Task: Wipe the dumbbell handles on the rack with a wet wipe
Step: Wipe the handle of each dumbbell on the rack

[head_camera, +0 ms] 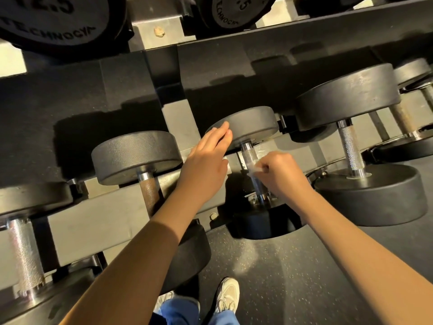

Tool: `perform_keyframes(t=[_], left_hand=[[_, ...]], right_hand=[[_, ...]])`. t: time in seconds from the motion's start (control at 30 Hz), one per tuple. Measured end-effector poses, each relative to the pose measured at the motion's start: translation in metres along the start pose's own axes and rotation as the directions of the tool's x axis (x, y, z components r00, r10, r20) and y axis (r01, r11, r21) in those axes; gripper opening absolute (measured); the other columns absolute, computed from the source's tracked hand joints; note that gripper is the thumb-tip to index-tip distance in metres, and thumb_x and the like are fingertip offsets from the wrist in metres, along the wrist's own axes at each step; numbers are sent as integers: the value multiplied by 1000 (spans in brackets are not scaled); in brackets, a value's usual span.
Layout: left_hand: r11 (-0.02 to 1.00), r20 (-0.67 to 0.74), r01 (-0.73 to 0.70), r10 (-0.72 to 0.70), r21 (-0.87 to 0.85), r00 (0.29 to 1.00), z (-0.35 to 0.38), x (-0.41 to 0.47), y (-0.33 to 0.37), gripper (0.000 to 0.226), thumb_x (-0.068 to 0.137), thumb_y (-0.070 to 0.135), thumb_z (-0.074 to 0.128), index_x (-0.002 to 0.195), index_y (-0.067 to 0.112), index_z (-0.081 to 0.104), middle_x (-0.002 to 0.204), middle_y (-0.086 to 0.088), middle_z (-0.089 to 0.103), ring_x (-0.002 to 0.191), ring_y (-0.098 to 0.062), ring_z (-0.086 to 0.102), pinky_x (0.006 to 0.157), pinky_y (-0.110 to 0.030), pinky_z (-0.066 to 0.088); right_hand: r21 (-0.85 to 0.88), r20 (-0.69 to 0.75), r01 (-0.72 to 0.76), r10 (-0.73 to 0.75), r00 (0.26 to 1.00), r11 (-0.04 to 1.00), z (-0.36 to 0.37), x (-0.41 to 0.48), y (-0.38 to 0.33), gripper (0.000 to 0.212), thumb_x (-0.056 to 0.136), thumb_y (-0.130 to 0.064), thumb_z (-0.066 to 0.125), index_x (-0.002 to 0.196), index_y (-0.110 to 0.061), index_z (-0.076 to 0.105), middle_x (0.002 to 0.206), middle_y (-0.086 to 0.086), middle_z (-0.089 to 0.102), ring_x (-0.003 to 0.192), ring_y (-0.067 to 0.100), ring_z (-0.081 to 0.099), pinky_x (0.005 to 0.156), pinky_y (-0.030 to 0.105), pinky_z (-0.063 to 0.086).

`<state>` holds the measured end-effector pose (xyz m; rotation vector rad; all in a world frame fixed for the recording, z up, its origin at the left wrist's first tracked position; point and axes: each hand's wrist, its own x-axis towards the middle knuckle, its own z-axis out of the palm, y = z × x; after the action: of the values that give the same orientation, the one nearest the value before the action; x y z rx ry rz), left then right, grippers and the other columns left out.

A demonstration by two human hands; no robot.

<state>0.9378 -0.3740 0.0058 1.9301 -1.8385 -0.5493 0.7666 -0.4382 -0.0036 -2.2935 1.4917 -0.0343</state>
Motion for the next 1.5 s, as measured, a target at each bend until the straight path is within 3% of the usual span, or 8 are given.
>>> perform_keyframes(t=[0.23,0.47,0.67,0.87,1.1,1.23,1.37,1.5], left_hand=[[1000,33,6,-6,-20,999,-3,2,0,62,96,7,49,151,18,23,160,7,14,147,-14,9,118,-35,19],[999,59,30,-28,-33,998,-5,3,2,63,97,8,46,152,21,18,160,11,8,147,-10,4,117,-32,14],[997,62,60,-57,-48,996,-3,3,4,64,98,8,45,152,23,16,160,13,5,147,-8,1,116,-32,13],[997,67,55,-51,-58,996,-4,2,4,64,98,8,46,152,23,15,160,13,5,146,-7,0,115,-29,13],[994,75,67,-61,-85,995,-3,1,3,65,98,8,45,153,24,15,160,14,4,146,-6,-2,115,-31,15],[994,68,67,-61,-88,996,-3,2,2,64,97,5,45,152,23,16,160,14,5,146,-6,-1,115,-33,18],[994,70,64,-58,-83,996,-2,2,1,64,97,5,44,152,24,17,160,15,4,146,-5,-2,114,-28,17],[995,79,64,-58,-81,995,-3,1,2,63,98,7,43,152,26,16,160,16,3,146,-4,-4,112,-26,15]], right_hand=[[-68,-191,101,-112,975,993,25,15,-12,7,80,-6,69,78,0,68,82,13,56,73,29,55,56,33,43],[-122,206,41,-15,978,992,2,-16,1,12,89,-17,59,93,-11,68,89,2,55,89,24,60,68,25,39],[-96,-16,104,-106,994,990,7,0,-6,10,86,-12,66,83,-2,68,88,9,54,78,27,55,62,26,36],[-199,208,39,3,978,979,0,-19,2,9,85,-17,62,87,-18,71,91,4,56,86,27,61,65,24,38],[200,-137,-101,130,982,975,-4,18,-4,25,88,-16,65,109,-5,68,106,10,65,91,19,58,74,21,36],[151,-9,-133,135,991,980,-2,1,0,18,88,-16,64,102,-5,69,81,1,61,69,8,53,59,15,34],[-100,231,-128,149,962,987,-14,-9,3,8,83,-18,67,90,-15,68,80,1,58,85,25,62,68,24,40],[159,18,-194,193,981,968,-12,12,-5,10,88,-19,61,92,-12,67,92,7,65,89,27,61,74,31,47]])
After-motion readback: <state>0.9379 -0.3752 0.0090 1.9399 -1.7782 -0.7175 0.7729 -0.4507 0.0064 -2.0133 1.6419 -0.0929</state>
